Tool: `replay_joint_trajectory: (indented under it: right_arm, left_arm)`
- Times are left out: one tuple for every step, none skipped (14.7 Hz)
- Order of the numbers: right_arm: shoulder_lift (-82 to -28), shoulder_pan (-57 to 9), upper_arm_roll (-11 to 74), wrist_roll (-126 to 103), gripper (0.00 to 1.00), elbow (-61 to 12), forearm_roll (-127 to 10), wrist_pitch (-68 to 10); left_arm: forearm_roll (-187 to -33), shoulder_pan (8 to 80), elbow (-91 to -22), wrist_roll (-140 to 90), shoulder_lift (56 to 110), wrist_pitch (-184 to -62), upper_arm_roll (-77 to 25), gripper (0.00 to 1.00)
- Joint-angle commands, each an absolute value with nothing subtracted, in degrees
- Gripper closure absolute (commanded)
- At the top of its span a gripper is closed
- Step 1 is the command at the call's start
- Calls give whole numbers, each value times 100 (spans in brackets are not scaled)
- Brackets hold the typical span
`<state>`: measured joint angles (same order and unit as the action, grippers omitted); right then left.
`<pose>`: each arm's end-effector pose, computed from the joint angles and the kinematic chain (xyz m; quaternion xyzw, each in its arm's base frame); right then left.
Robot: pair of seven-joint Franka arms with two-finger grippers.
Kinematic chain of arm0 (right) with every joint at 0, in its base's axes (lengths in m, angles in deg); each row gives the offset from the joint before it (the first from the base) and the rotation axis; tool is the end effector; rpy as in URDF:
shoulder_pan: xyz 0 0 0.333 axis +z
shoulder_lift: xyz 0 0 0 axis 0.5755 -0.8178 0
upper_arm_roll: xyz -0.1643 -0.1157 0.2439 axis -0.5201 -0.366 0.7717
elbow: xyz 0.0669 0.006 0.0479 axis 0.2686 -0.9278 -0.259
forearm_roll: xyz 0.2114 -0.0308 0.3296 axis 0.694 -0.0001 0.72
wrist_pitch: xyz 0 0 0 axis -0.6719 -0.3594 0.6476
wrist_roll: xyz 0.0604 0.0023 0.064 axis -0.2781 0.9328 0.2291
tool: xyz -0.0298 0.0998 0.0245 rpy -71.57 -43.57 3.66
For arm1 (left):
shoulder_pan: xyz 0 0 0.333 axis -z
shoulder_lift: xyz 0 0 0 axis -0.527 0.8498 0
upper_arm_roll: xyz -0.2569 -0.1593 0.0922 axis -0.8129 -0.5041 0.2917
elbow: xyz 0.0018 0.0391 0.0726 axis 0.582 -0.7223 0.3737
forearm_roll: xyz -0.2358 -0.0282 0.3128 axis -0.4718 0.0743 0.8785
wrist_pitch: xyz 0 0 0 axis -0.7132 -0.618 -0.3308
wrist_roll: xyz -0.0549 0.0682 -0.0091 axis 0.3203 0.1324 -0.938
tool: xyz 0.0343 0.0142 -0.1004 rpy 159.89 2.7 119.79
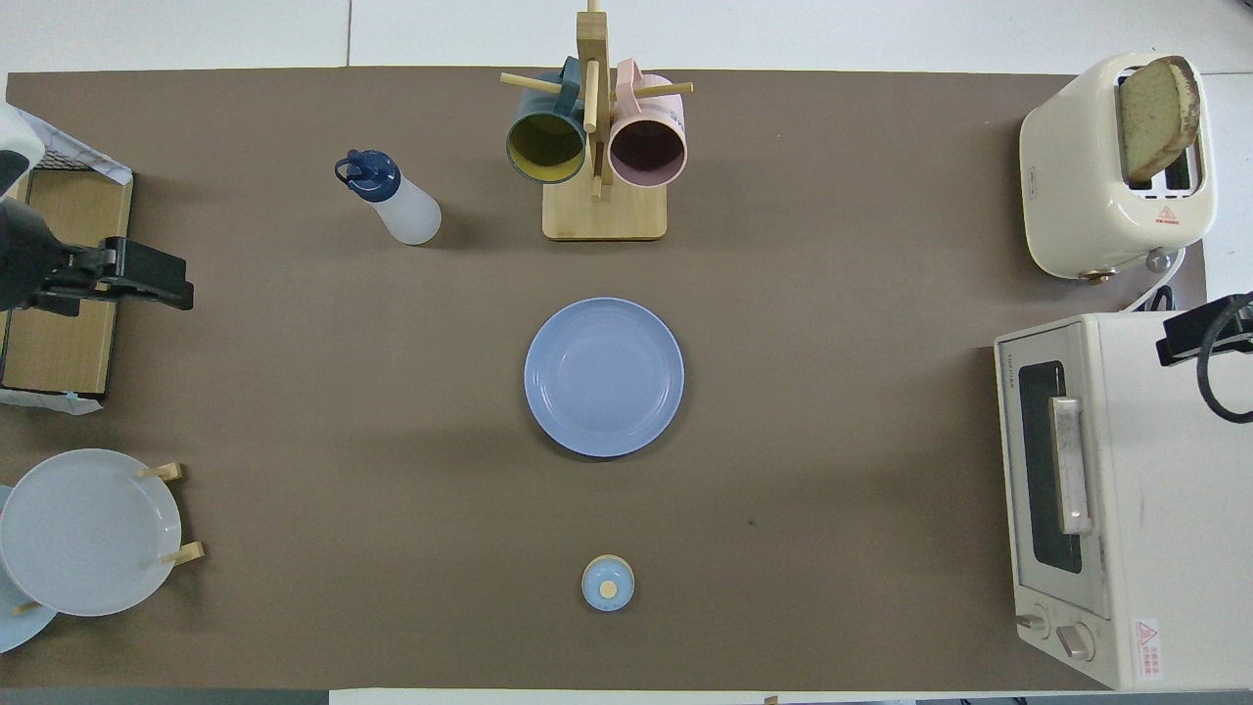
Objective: Put bread on plate and add seasoning
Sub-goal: 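Move the left gripper out toward the blue-capped white squeeze bottle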
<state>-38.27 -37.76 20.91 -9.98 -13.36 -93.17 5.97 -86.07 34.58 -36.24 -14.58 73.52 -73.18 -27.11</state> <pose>0.5288 -0.0618 0.6085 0.9966 0.0068 -0.0773 0.0262 0.5498 -0.0688 0.6239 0.9997 -0.0166 -0.0133 0.0109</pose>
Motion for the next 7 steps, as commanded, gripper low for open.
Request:
replay_joint_trajectory:
  right_arm:
    - [-3791, -3830, 2122, -1113, 0, -1308, -9153, 542]
    - [-3791, -3812, 2122, -1104, 0, -1316, -9127, 542]
    - [-3791, -3812, 2122, -1104, 0, -1308, -9004, 542]
    - [-3791, -3812, 2122, -1122, 0, -1316, -8960, 533]
    - [-3791, -3804, 2122, -1130, 0, -1316, -8959, 524]
    - [-3791, -3803, 2122, -1131, 0, -1308, -8959, 524]
    - [-3791, -3812, 2122, -1122, 0, -1316, -8959, 524]
  left_arm:
    - [-8567, 3427, -3651, -1371, 7269, -7374, -2730, 0]
    - [-8567, 3444, -3660, -1370, 7269, -7374, -2730, 0]
    - [-8558, 3488, -3677, -1370, 7269, -7391, -2730, 0]
    - [-8558, 3488, -3695, -1457, 7260, -7391, -2730, 0]
    - [-8558, 3506, -3765, -1450, 7225, -7409, -2739, 0]
    - [-8558, 3514, -3826, -1450, 7208, -7565, -2739, 0]
    - [-8558, 3523, -3957, -1415, 7146, -7663, -2748, 0]
